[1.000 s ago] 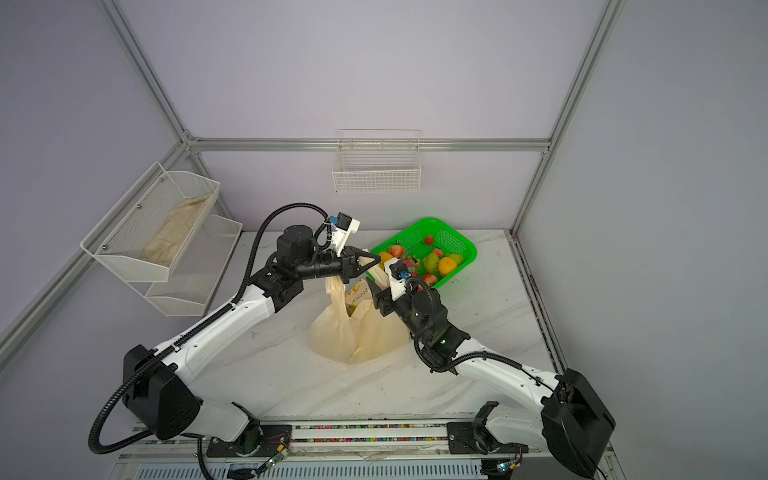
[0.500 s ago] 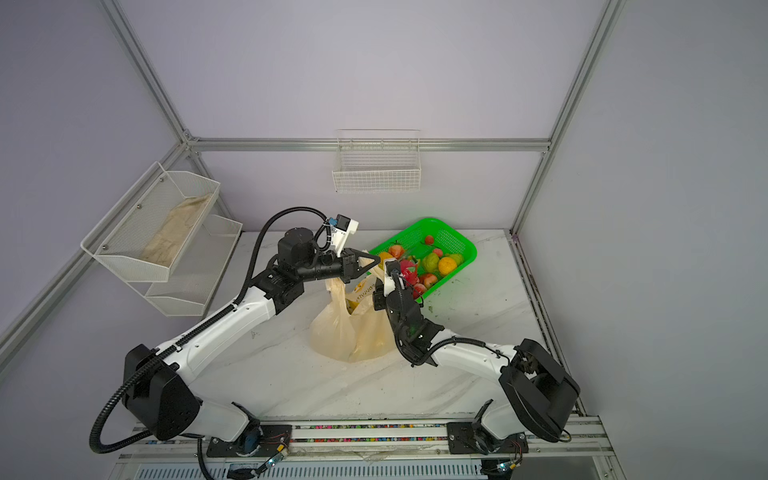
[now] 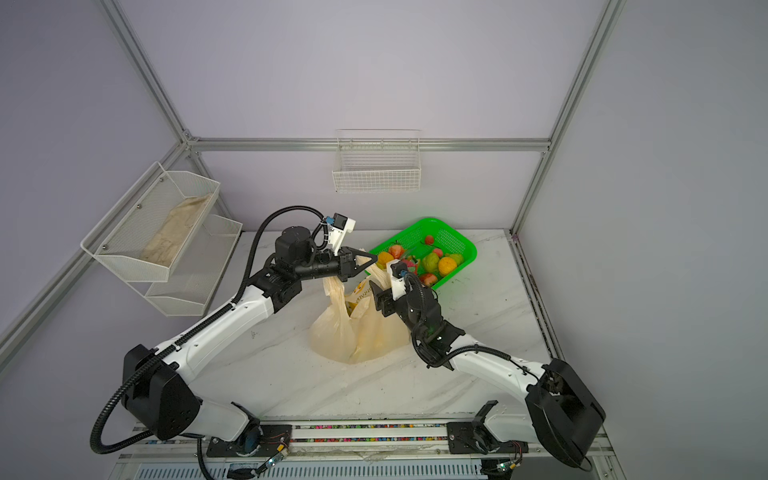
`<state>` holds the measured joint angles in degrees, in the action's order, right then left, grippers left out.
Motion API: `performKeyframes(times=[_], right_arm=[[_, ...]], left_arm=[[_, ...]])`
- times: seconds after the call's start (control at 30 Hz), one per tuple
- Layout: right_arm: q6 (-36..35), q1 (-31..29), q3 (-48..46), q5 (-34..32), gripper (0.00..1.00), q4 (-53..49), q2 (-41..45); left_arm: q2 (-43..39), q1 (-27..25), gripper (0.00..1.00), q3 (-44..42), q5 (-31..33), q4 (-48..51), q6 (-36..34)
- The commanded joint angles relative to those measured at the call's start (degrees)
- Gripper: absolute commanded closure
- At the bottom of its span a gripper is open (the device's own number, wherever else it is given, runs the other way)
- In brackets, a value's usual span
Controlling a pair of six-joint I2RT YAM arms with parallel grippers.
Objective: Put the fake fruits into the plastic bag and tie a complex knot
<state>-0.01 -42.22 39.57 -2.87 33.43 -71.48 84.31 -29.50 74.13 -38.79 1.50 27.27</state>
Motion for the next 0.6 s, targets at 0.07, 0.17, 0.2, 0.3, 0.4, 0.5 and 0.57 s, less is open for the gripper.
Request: performKeyframes(times=[0.07, 0.17, 0.2, 0.3, 0.4, 0.5, 0.57], right_arm=[[-3.33, 8.4, 2.92, 27.78, 0.17, -3.64, 2.44], [-4.6, 12.11, 5.77, 41.46, 0.16, -3.23, -0.14], [-4.81, 12.84, 7.16, 45.58, 0.16, -3.2, -1.71], [-4.67, 14.02, 10.59, 55.66, 0.25, -2.76, -6.56], [-3.47, 15.42, 10.95, 62.15, 0.48, -2.09, -10.17], [-2.94, 15.76, 9.21, 63.08, 0.67, -1.76, -10.83], [-1.54, 15.73, 7.75, 63.26, 0.75, 0.22, -11.06]], left_arm=[[-1.88, 0.59, 1.0, 0.32, -1.73, -0.53, -1.69], [-1.94, 0.6, 1.0, 0.4, -2.08, -0.68, -1.69], [-1.92, 0.76, 1.0, 0.48, -2.17, -0.73, -1.69], [-1.83, 0.84, 1.0, 0.75, -2.52, -0.84, -1.47], [-2.06, 1.16, 1.0, 0.75, -2.56, -1.13, -1.08], [-2.39, 1.67, 1.0, 0.34, -2.45, -2.12, -0.41], [-2.46, 1.98, 1.0, 0.14, -2.68, -2.96, 0.21]])
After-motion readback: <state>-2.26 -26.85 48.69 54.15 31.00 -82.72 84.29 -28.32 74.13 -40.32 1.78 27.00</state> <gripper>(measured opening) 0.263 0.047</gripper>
